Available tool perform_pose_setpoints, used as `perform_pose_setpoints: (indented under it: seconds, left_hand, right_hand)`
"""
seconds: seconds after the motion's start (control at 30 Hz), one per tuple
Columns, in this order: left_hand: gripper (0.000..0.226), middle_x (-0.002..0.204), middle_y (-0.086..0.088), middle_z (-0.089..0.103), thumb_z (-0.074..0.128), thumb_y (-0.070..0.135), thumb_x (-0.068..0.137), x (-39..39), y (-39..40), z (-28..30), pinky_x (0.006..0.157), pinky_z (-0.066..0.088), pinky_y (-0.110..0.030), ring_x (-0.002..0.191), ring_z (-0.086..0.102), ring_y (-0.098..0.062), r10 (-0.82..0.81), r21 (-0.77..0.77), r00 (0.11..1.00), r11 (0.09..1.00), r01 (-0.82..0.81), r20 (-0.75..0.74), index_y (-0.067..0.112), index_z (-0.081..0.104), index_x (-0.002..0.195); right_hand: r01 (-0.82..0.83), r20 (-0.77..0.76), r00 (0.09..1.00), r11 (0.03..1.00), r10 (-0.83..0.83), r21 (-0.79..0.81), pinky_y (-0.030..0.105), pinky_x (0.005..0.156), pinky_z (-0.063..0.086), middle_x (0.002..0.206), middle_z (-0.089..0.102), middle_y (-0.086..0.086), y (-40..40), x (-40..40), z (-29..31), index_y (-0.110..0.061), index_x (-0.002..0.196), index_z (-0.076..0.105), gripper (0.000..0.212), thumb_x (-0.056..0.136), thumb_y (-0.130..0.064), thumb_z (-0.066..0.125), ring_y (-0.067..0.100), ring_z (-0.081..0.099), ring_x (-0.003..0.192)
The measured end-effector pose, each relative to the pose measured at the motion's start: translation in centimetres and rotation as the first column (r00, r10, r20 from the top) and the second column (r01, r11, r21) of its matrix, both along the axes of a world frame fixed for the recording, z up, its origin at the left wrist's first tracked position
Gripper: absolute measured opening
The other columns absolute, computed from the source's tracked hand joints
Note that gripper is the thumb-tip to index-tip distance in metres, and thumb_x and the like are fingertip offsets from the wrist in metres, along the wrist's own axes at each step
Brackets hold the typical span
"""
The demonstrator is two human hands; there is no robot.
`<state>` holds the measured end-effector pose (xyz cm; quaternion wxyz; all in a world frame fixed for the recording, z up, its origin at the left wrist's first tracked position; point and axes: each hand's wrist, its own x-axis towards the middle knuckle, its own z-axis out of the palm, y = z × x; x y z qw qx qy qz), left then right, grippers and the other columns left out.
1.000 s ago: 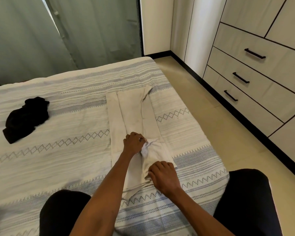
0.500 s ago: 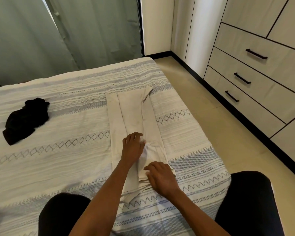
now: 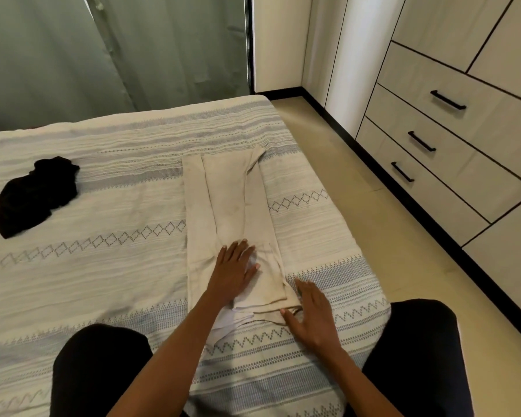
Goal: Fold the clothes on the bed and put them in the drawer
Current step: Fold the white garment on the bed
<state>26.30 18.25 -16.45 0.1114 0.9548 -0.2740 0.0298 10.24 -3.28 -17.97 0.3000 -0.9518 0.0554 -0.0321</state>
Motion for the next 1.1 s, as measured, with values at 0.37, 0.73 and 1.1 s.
perform_pose_setpoints:
  seconds: [0.37, 0.73, 1.1]
  left_hand:
    - [0.042, 0.136, 0.004, 0.054, 0.052, 0.057, 0.093, -6.4, 3.0, 1.1, 0.103, 0.041, -0.035, 0.122, 0.05, -0.017, -0.375, 0.013, 0.926, 0.927, 0.375, 0.035, 0.026, 0.06, 0.12]
    - [0.014, 0.096, 0.006, 0.059, 0.059, 0.031, 0.086, -6.8, 3.1, 1.5, 0.074, 0.045, -0.031, 0.081, 0.051, -0.013, -0.373, -0.046, 0.925, 0.925, 0.377, 0.076, 0.019, 0.065, 0.09]
    - [0.062, 0.164, 0.0, 0.022, 0.033, 0.056, 0.101, -6.0, 2.4, -0.2, 0.12, 0.016, -0.044, 0.151, 0.019, -0.022, -0.028, 0.041, 0.994, 0.999, 0.033, -0.108, 0.025, 0.032, 0.154]
  right_hand:
    - [0.178, 0.061, 0.982, 0.984, -0.179, 0.031, 0.046, 0.116, 0.023, 0.128, 0.046, -0.006, 0.9, -0.6, 1.0, -0.028, 0.1, 0.059, 0.019, 0.086, -0.041, 0.064, 0.02, 0.036, 0.132]
    - [0.086, 0.032, 0.996, 0.945, -0.08, -0.315, 0.043, 0.105, 0.035, 0.112, 0.051, -0.007, 0.1, -2.1, 2.1, -0.022, 0.088, 0.058, 0.033, 0.087, -0.052, 0.045, 0.017, 0.046, 0.112]
    - [-0.205, 0.194, 0.951, 0.961, 0.24, -0.184, 0.037, 0.102, 0.045, 0.126, 0.066, -0.008, -0.3, -0.2, 0.0, -0.026, 0.118, 0.069, 0.037, 0.102, -0.047, 0.042, 0.015, 0.058, 0.122]
